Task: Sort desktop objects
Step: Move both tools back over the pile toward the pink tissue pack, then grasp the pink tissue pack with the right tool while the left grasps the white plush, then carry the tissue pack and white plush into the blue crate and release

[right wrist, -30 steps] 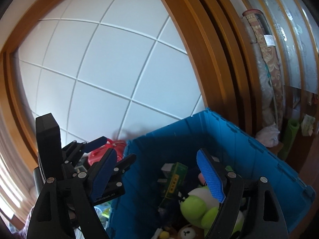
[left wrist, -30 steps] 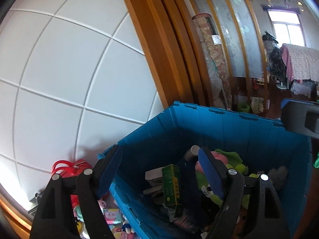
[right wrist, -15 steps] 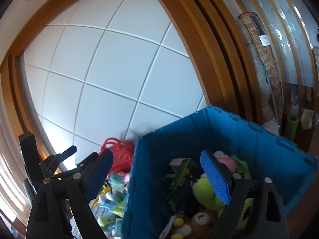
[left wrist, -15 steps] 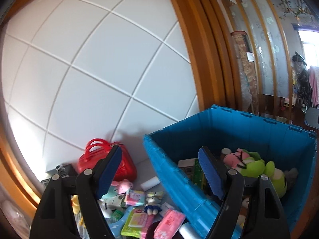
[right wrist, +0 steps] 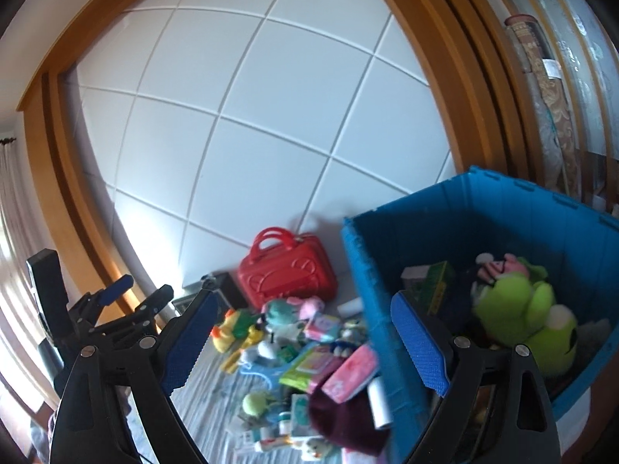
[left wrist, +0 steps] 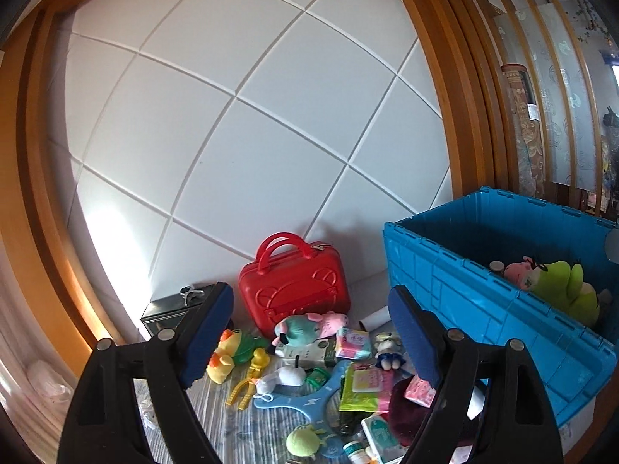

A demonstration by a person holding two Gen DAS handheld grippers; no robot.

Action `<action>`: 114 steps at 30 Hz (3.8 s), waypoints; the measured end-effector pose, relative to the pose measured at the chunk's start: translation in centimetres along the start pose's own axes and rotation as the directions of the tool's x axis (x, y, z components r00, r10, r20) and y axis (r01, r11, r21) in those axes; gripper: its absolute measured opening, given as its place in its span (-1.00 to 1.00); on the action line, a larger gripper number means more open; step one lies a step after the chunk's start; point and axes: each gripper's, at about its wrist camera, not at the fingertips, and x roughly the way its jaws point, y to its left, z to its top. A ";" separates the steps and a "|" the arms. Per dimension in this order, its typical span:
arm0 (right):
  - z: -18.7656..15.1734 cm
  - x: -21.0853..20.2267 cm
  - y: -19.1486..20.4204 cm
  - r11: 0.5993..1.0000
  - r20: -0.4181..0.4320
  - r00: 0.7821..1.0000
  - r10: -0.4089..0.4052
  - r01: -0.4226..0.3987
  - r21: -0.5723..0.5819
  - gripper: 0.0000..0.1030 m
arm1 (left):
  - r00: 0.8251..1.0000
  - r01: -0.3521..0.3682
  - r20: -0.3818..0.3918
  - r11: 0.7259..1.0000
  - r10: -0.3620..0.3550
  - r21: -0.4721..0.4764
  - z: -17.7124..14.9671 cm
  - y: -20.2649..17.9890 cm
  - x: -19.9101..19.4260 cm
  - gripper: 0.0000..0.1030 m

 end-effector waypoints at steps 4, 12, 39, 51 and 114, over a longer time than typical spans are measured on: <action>-1.6 1.0 3.5 1.000 -0.011 1.000 0.002 -0.002 -0.013 0.79 | 1.000 -0.011 -0.004 1.000 0.011 -0.011 -1.6 3.5 -0.2 0.60; -3.7 3.0 6.2 1.000 -0.050 0.999 -0.017 0.016 -0.025 0.79 | 0.999 -0.032 -0.019 0.998 0.031 -0.050 -3.3 7.7 1.1 0.60; -18.0 27.2 -1.8 0.912 -0.457 0.804 -0.381 0.408 -0.044 0.78 | 0.985 -0.080 -0.152 0.996 0.084 0.035 -10.5 14.4 13.9 0.62; -19.0 33.0 -5.6 0.870 -0.515 0.736 -0.440 0.491 -0.041 0.78 | 0.871 0.298 -0.446 0.943 -0.206 0.146 -21.0 13.2 30.5 0.62; 8.4 -3.6 -16.6 0.923 -0.036 0.930 -0.365 0.357 -0.142 0.19 | 0.894 0.448 -0.064 0.878 -0.444 0.169 7.6 -24.7 9.1 -0.28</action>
